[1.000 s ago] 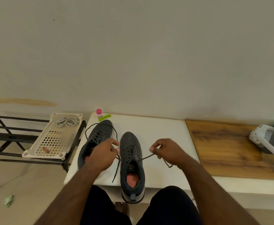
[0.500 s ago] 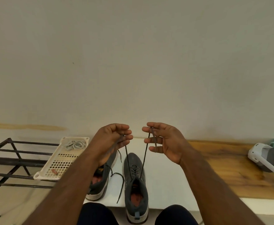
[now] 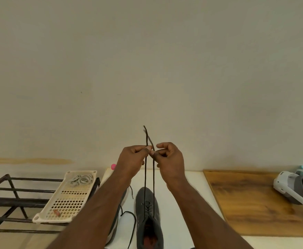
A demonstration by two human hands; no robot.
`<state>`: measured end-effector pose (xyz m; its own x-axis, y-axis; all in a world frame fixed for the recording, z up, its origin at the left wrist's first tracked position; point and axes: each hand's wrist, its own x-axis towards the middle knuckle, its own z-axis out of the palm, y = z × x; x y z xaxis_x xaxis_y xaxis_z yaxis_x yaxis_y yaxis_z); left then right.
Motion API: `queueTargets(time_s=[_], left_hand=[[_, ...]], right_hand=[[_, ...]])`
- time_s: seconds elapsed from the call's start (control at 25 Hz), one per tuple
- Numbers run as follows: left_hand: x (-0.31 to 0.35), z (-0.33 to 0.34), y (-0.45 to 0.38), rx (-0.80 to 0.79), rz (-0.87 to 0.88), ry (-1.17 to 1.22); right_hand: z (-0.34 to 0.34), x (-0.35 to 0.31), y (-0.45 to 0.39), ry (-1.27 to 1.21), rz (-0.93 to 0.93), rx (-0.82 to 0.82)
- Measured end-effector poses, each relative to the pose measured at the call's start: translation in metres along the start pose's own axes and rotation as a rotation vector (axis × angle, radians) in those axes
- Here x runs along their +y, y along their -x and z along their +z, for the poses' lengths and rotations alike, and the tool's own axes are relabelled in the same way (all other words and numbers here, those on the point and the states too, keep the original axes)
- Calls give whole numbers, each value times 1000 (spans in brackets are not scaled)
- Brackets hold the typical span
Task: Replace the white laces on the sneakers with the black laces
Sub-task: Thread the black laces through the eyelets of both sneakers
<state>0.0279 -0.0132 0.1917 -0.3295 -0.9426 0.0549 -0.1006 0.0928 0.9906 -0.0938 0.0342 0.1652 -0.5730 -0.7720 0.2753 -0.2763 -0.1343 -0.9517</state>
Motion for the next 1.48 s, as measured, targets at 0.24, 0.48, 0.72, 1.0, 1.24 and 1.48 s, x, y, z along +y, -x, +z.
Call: queueTargets(time_s=[0.24, 0.48, 0.72, 1.0, 1.24, 1.48], left_hand=[[6, 6, -6, -20, -47, 47], [6, 7, -10, -27, -84, 52], [3, 0, -13, 39, -95, 182], [-55, -31, -11, 165, -122, -83], [-160, -18, 25, 2, -350, -421], [-199, 9, 35, -210, -238, -631]], right_hand=[[4, 5, -1, 2, -80, 7], [6, 10, -5, 2, -123, -8], [-8, 17, -7, 16, -36, 10], [-74, 119, 18, 762, 156, -233], [-42, 164, 44, 855, 148, -448], [-8, 169, 35, 692, 188, -748]])
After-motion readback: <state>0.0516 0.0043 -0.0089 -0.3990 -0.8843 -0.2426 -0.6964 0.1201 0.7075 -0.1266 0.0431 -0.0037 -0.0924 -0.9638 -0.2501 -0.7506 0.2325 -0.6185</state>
